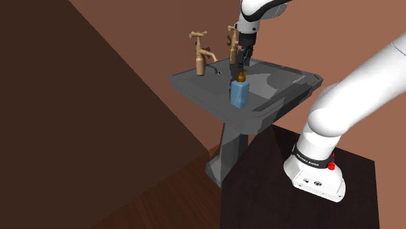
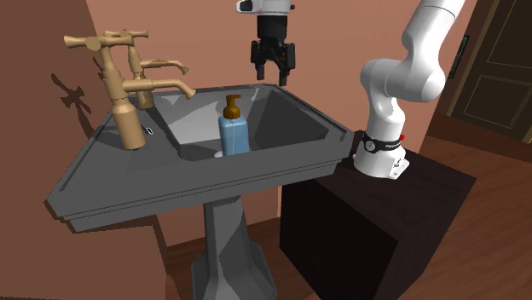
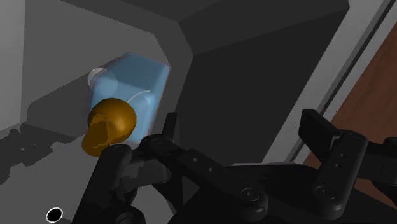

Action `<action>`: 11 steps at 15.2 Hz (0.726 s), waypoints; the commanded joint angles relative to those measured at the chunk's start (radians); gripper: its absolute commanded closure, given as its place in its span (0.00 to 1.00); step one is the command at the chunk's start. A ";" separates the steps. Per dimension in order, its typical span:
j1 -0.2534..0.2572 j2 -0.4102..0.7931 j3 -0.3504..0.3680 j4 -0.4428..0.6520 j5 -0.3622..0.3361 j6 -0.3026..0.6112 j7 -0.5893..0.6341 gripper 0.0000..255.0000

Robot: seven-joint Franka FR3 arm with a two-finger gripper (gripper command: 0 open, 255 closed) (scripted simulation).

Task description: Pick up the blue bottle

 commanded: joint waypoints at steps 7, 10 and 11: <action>-0.024 0.260 -0.122 0.173 0.018 0.106 -0.160 0.00; -0.036 0.363 -0.161 0.252 0.050 0.133 -0.226 0.00; -0.038 0.375 -0.165 0.262 0.054 0.135 -0.234 0.00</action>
